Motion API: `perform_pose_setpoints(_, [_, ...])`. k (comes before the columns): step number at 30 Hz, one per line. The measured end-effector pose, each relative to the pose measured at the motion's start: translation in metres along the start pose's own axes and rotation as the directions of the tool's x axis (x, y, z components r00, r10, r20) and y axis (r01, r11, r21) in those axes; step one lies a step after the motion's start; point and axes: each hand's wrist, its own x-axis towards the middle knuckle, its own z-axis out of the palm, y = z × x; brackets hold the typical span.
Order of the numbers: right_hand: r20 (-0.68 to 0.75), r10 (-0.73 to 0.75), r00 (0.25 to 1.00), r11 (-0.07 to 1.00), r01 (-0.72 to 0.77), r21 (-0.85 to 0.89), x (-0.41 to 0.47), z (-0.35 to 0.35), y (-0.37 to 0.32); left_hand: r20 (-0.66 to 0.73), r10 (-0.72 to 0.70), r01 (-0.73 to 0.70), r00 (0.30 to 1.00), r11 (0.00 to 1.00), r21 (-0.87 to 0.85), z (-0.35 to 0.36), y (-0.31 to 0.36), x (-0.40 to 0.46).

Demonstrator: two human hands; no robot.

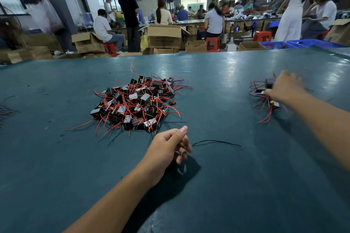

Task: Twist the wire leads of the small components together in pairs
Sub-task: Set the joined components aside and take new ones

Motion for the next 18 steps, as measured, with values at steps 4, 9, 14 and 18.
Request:
perform_pose_setpoints(4, [-0.188, -0.247, 0.950, 0.969, 0.239, -0.066, -0.031, 0.012, -0.039, -0.108, 0.039, -0.038, 0.993, 0.999, 0.005, -0.006, -0.004, 0.005])
perform_pose_setpoints(9, [0.126, -0.662, 0.739, 0.731, 0.599, 0.328, -0.102, 0.027, -0.114, -0.186, 0.140, -0.121, 0.972, 0.986, 0.110, -0.011, -0.007, 0.006])
perform_pose_setpoints(14, [0.078, -0.725, 0.684, 0.637, 0.625, 0.451, -0.137, 0.034, -0.188, -0.267, 0.316, -0.212, 0.910, 0.910, 0.356, -0.015, -0.009, 0.009])
perform_pose_setpoints(18, [0.051, -0.774, 0.631, 0.611, 0.724, 0.319, -0.144, 0.038, -0.234, -0.333, 0.474, -0.268, 0.815, 0.818, 0.509, -0.019, -0.006, 0.009])
